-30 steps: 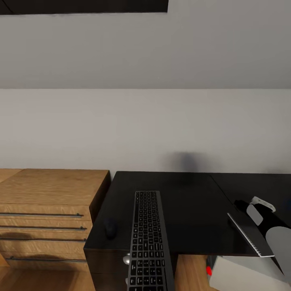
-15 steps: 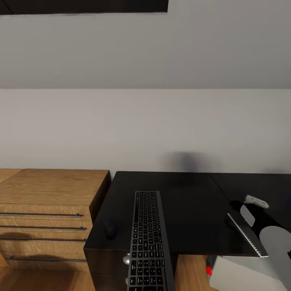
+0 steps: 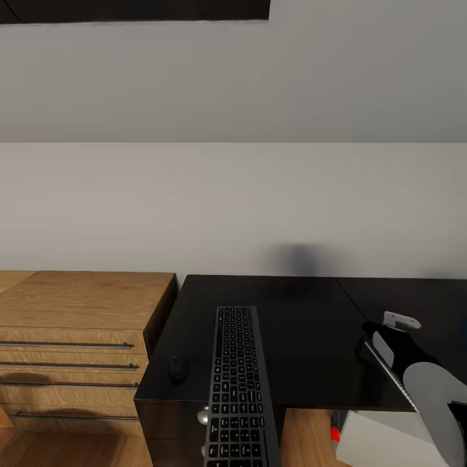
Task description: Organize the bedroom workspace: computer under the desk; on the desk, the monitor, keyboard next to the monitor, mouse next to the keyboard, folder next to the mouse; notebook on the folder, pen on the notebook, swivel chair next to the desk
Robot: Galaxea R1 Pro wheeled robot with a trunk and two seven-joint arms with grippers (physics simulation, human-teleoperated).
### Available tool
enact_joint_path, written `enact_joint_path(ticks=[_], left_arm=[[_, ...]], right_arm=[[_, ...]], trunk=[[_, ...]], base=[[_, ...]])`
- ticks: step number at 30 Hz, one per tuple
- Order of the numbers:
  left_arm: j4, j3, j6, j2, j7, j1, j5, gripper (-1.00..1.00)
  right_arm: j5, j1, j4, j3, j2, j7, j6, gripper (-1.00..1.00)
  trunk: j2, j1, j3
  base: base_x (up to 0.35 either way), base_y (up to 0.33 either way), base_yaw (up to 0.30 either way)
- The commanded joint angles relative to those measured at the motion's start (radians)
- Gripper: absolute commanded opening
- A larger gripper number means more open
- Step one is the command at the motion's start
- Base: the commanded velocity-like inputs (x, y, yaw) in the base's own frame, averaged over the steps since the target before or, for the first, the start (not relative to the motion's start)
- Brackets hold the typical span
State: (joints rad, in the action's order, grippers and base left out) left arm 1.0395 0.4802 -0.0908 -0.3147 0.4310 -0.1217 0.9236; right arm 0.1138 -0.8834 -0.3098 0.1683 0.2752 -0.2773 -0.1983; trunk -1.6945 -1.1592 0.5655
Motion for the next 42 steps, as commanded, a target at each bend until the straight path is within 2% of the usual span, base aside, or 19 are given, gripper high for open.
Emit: enact_joint_path(ticks=[1,5,18,21,22,26,40,42], left_arm=[[0.001,0.005,-0.009,-0.001,0.005,0.001,0.011,1.0],[0.002,0.005,-0.009,-0.001,0.006,0.001,0.011,1.0],[0.004,0.005,-0.009,-0.002,0.004,0.001,0.011,1.0],[0.005,0.005,-0.009,-0.002,0.003,0.001,0.011,1.0],[0.008,0.005,-0.009,-0.001,0.002,0.001,0.011,1.0],[0.011,0.005,-0.01,-0.001,0.001,0.001,0.011,1.0],[0.055,0.003,-0.01,-0.001,0.003,0.001,0.011,1.0],[0.057,0.003,-0.01,-0.001,0.004,0.001,0.011,1.0]], right_arm=[[0.001,0.0,-0.002,-0.003,-0.001,-0.011,-0.004,1.0],[-0.014,0.0,-0.003,-0.003,-0.001,-0.034,-0.003,1.0],[-0.018,0.0,-0.003,-0.004,0.005,-0.051,-0.002,1.0],[-0.02,0.0,-0.003,-0.005,0.005,-0.07,0.003,1.0],[-0.029,0.0,-0.001,-0.005,0.005,-0.103,0.019,1.0],[-0.045,0.0,0.0,-0.005,0.005,-0.123,0.028,1.0],[-0.064,0.0,0.003,-0.006,0.022,-0.138,0.034,1.0],[-0.064,0.0,0.003,-0.006,0.023,-0.138,0.034,1.0]], trunk=[[-0.001,0.0,0.001],[-0.001,0.0,0.001],[-0.001,0.0,0.001],[-0.001,0.0,0.001],[-0.001,0.0,0.001],[-0.001,0.0,0.001],[-0.001,0.0,0.001],[-0.015,-0.008,0.007]], base=[[0.0,0.0,0.0],[0.042,0.0,0.0],[0.016,0.0,0.0],[0.002,0.0,0.0],[0.0,0.0,0.0],[0.0,0.0,0.0],[0.0,0.0,0.0],[0.0,0.0,0.0]])
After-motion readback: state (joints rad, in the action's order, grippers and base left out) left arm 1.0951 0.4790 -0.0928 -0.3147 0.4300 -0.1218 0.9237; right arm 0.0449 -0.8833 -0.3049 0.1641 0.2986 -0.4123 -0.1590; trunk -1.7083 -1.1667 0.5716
